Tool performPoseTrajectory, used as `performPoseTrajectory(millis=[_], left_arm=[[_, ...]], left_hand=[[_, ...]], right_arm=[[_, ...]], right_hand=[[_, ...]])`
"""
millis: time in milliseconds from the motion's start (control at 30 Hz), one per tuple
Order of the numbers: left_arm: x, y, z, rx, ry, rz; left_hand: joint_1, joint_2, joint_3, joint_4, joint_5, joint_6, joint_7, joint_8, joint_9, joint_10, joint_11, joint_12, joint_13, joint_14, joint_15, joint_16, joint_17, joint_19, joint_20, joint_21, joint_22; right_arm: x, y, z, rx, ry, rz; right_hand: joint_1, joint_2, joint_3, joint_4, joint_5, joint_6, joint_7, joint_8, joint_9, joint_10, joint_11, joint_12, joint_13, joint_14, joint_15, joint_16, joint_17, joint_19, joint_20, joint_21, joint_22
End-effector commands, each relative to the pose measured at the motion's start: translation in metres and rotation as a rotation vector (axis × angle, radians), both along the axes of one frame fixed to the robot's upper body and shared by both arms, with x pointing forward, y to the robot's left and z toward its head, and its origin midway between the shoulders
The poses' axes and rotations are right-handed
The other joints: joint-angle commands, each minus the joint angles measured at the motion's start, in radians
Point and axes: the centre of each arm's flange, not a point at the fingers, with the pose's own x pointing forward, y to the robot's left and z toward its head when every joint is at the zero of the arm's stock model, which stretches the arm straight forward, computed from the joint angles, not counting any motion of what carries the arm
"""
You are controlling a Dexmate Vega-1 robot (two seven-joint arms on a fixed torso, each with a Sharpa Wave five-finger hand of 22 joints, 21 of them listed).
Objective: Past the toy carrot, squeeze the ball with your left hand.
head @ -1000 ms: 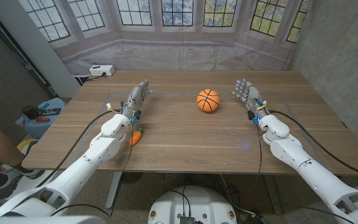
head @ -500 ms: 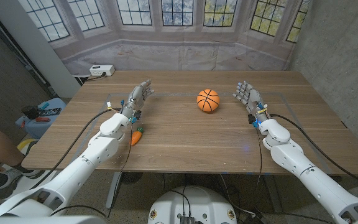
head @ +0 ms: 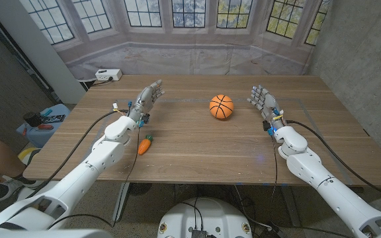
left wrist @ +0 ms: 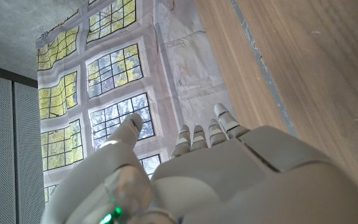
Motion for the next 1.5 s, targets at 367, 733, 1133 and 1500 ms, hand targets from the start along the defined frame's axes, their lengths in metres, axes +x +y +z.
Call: performPoseTrajectory(millis=[367, 733, 1133, 1500], left_arm=[[-0.002, -0.015, 0.02, 0.079, -0.05, -0.032], [-0.002, -0.035, 0.035, 0.167, -0.081, -0.054], [-0.002, -0.062, 0.053, 0.26, -0.136, -0.097], [-0.004, -0.075, 0.068, 0.34, -0.186, -0.098]], left_hand=[[0.044, -0.005, 0.005, -0.049, 0.01, 0.008, 0.007, 0.011, 0.003, 0.01, 0.001, 0.002, 0.003, 0.011, -0.001, 0.0, 0.001, 0.018, 0.008, -0.017, 0.003], [0.09, -0.016, 0.01, -0.096, 0.016, 0.019, 0.013, 0.016, 0.004, 0.01, 0.007, 0.0, 0.004, 0.013, 0.001, -0.001, 0.002, 0.023, 0.017, -0.036, 0.003], [0.158, -0.046, 0.009, -0.12, 0.016, 0.022, 0.012, 0.02, 0.005, 0.012, 0.002, 0.0, 0.006, 0.018, -0.001, 0.0, 0.003, 0.039, 0.018, -0.061, 0.004], [0.208, -0.078, 0.0, -0.121, 0.015, 0.025, 0.012, 0.022, 0.006, 0.019, -0.005, 0.002, 0.007, 0.023, -0.002, 0.0, 0.004, 0.047, 0.014, -0.083, 0.004]], right_arm=[[-0.003, 0.001, 0.004, -0.009, -0.021, -0.014], [-0.003, -0.001, 0.007, -0.013, -0.027, -0.01], [-0.002, -0.001, 0.009, -0.015, -0.035, -0.008], [0.0, -0.003, 0.012, -0.012, -0.041, -0.009]], right_hand=[[0.016, 0.004, -0.002, -0.01, 0.004, 0.007, 0.004, 0.003, 0.002, 0.0, -0.003, 0.001, 0.005, 0.003, 0.001, 0.002, 0.001, 0.007, 0.003, 0.006, 0.005], [0.018, 0.004, -0.003, -0.013, 0.004, 0.006, 0.003, 0.003, 0.002, 0.0, -0.001, 0.001, 0.005, 0.002, 0.001, 0.002, 0.001, 0.007, 0.003, 0.006, 0.005], [0.019, 0.006, -0.005, -0.015, 0.004, 0.006, 0.002, 0.003, 0.002, 0.0, -0.004, 0.002, 0.005, 0.001, 0.001, 0.002, 0.001, 0.007, 0.003, 0.007, 0.005], [0.02, 0.006, -0.006, -0.017, 0.004, 0.007, 0.004, 0.003, 0.002, 0.002, 0.0, 0.003, 0.005, 0.001, 0.002, 0.002, 0.001, 0.008, 0.004, 0.007, 0.005]])
